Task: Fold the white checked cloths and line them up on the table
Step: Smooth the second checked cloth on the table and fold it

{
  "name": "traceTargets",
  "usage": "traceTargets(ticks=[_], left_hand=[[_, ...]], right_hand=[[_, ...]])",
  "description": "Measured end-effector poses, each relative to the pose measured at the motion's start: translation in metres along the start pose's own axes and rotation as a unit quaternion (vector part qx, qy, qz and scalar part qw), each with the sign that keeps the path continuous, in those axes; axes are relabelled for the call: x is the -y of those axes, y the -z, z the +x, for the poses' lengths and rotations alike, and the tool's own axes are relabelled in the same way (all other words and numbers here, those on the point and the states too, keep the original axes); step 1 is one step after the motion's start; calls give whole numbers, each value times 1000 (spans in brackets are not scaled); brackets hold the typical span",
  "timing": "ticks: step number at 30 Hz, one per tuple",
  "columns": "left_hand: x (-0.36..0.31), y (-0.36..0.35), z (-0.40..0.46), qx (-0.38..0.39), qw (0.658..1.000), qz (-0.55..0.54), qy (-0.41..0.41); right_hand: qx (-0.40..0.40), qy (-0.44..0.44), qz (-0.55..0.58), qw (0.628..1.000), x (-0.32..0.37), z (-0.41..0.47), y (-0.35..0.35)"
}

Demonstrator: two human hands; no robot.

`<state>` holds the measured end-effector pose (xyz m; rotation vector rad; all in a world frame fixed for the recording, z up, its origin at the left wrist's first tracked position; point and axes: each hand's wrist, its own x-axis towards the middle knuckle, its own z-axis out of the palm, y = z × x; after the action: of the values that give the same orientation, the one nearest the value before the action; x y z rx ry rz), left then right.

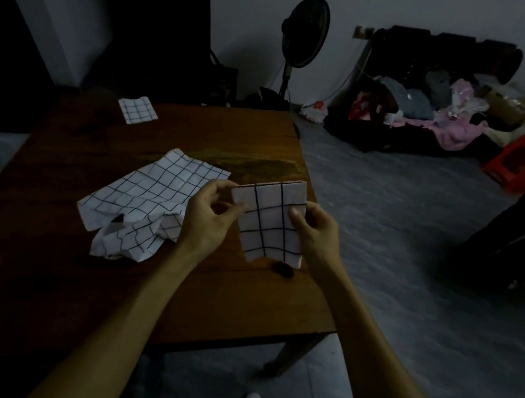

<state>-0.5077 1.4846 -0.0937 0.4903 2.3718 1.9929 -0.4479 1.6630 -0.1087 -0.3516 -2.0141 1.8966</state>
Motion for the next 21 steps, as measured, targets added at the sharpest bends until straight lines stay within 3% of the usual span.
traceTargets(ticks=[6,12,21], left_hand=[[-10,9,-12,-3,999,-44,-7],[-1,-10,-35,71,989,-91,87],[-48,-57,-50,31,994,-99,45]], right_hand=[[-9,-44,47,998,9,-29,-7],[-49,-87,60,993,25,-56,3],[-49,-25,-13,998,40,-64,47]])
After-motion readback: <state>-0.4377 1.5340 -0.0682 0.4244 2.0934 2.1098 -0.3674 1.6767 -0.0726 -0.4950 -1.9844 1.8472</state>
